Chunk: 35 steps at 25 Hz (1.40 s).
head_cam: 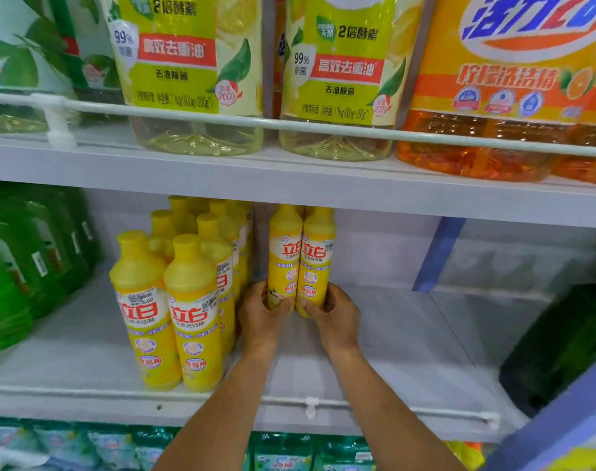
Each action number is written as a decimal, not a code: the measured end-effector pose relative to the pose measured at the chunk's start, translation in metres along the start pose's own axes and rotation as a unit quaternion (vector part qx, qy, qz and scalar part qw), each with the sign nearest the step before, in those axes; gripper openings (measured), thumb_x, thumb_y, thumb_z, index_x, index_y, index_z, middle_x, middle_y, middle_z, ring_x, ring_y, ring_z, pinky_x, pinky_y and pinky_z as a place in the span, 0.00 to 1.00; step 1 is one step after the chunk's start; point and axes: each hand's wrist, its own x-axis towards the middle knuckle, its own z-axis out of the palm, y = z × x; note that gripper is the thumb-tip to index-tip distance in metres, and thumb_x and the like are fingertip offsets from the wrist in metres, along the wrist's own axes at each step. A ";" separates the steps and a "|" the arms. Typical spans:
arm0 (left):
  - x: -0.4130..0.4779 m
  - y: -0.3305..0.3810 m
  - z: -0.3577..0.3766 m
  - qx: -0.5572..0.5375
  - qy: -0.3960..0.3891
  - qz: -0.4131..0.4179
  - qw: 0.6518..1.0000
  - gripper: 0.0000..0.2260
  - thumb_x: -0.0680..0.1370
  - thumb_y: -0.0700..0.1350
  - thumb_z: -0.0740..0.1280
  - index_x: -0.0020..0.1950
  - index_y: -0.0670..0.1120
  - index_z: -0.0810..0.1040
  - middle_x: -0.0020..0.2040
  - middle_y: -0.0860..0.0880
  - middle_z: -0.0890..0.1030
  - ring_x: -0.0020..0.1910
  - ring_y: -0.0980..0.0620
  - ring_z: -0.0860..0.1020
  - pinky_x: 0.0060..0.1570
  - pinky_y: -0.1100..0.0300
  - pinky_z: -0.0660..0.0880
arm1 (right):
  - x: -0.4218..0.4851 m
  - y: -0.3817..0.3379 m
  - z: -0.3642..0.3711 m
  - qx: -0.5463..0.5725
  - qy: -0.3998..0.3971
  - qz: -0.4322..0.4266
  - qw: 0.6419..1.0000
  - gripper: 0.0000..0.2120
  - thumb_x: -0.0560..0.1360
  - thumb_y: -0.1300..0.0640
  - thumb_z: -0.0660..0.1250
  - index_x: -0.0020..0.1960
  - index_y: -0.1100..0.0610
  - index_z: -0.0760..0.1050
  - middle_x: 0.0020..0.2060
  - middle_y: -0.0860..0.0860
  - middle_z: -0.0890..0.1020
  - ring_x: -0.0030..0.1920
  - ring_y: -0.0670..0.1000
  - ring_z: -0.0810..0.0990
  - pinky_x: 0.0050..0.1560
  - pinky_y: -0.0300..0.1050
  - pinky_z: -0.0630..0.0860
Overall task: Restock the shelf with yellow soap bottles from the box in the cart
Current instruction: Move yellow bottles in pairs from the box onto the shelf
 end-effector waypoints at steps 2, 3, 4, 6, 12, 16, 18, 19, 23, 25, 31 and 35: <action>0.005 -0.007 0.002 0.004 -0.003 0.005 1.000 0.22 0.65 0.51 0.76 0.57 0.48 0.81 0.50 0.51 0.86 0.49 0.54 0.84 0.51 0.50 0.82 | 0.004 0.003 0.002 -0.001 0.003 -0.014 1.000 0.14 0.65 0.44 0.79 0.48 0.40 0.81 0.46 0.44 0.87 0.46 0.44 0.85 0.50 0.44 0.82; 0.007 -0.008 0.003 0.001 -0.007 0.004 1.000 0.22 0.64 0.52 0.76 0.57 0.49 0.81 0.51 0.52 0.86 0.49 0.54 0.84 0.51 0.49 0.82 | 0.006 0.004 0.003 -0.001 0.007 -0.016 1.000 0.14 0.63 0.42 0.78 0.48 0.40 0.81 0.46 0.43 0.87 0.46 0.44 0.85 0.49 0.44 0.82; 0.008 -0.009 0.003 -0.005 -0.014 0.000 1.000 0.23 0.64 0.52 0.76 0.58 0.49 0.80 0.52 0.52 0.86 0.50 0.54 0.84 0.52 0.49 0.82 | 0.007 0.005 0.003 0.002 0.010 -0.016 1.000 0.14 0.63 0.42 0.78 0.47 0.40 0.81 0.45 0.43 0.87 0.45 0.43 0.85 0.49 0.44 0.82; 0.012 -0.011 0.002 -0.019 -0.024 -0.004 1.000 0.24 0.65 0.50 0.77 0.59 0.48 0.80 0.53 0.51 0.86 0.51 0.53 0.84 0.53 0.49 0.82 | 0.009 0.006 0.003 0.001 0.010 -0.019 1.000 0.13 0.65 0.46 0.79 0.47 0.39 0.80 0.45 0.42 0.87 0.45 0.42 0.85 0.49 0.42 0.81; 0.014 -0.007 0.001 -0.047 -0.048 0.003 0.998 0.19 0.71 0.36 0.77 0.59 0.49 0.79 0.53 0.50 0.85 0.51 0.58 0.84 0.50 0.62 0.80 | 0.011 0.009 0.004 -0.005 0.016 -0.028 0.999 0.14 0.67 0.51 0.80 0.46 0.38 0.79 0.45 0.43 0.87 0.45 0.42 0.85 0.49 0.42 0.81; 0.014 -0.006 0.001 -0.057 -0.051 -0.001 0.997 0.19 0.72 0.34 0.76 0.59 0.47 0.78 0.52 0.53 0.84 0.49 0.65 0.83 0.46 0.71 0.77 | 0.012 0.010 0.003 0.002 0.015 -0.029 0.999 0.14 0.68 0.52 0.80 0.47 0.38 0.79 0.45 0.42 0.87 0.45 0.42 0.85 0.49 0.41 0.81; 0.014 -0.008 0.002 -0.057 -0.041 -0.005 0.998 0.19 0.71 0.33 0.77 0.59 0.43 0.77 0.52 0.51 0.84 0.48 0.65 0.83 0.45 0.71 0.77 | 0.012 0.011 0.003 0.005 0.014 -0.033 0.999 0.14 0.68 0.52 0.80 0.46 0.37 0.79 0.44 0.41 0.86 0.45 0.42 0.85 0.49 0.40 0.81; 0.014 -0.009 0.002 -0.057 -0.038 -0.005 0.998 0.19 0.71 0.34 0.77 0.59 0.42 0.77 0.52 0.50 0.84 0.48 0.65 0.83 0.45 0.70 0.77 | 0.012 0.011 0.003 0.006 0.014 -0.035 0.999 0.14 0.68 0.51 0.80 0.47 0.37 0.79 0.44 0.41 0.86 0.46 0.42 0.85 0.50 0.40 0.81; 0.014 -0.010 0.005 -0.053 -0.040 -0.007 0.998 0.18 0.71 0.35 0.77 0.58 0.42 0.76 0.51 0.52 0.83 0.47 0.67 0.82 0.43 0.72 0.76 | 0.012 0.013 0.003 0.009 0.016 -0.036 0.999 0.13 0.69 0.51 0.79 0.49 0.40 0.80 0.46 0.43 0.87 0.46 0.42 0.85 0.50 0.40 0.81; 0.013 -0.006 0.003 -0.042 -0.041 -0.007 0.998 0.19 0.71 0.35 0.77 0.59 0.41 0.76 0.51 0.51 0.83 0.46 0.67 0.82 0.43 0.73 0.76 | 0.012 0.011 0.002 0.001 0.013 -0.032 0.999 0.13 0.70 0.51 0.79 0.51 0.42 0.81 0.46 0.43 0.87 0.46 0.42 0.85 0.50 0.39 0.80; 0.007 0.008 -0.012 0.059 -0.094 -0.035 0.993 0.22 0.67 0.51 0.79 0.57 0.50 0.76 0.55 0.49 0.84 0.53 0.50 0.83 0.54 0.52 0.81 | 0.010 0.003 -0.010 -0.089 -0.047 -0.019 0.995 0.20 0.68 0.39 0.76 0.55 0.48 0.80 0.49 0.46 0.85 0.48 0.46 0.83 0.47 0.42 0.78; -0.017 0.027 -0.026 0.257 -0.145 0.018 0.955 0.23 0.70 0.51 0.76 0.63 0.51 0.76 0.59 0.48 0.82 0.59 0.47 0.80 0.58 0.53 0.77 | -0.004 0.001 -0.028 -0.288 -0.092 -0.048 0.952 0.20 0.72 0.35 0.69 0.53 0.50 0.77 0.50 0.51 0.82 0.52 0.55 0.80 0.48 0.48 0.77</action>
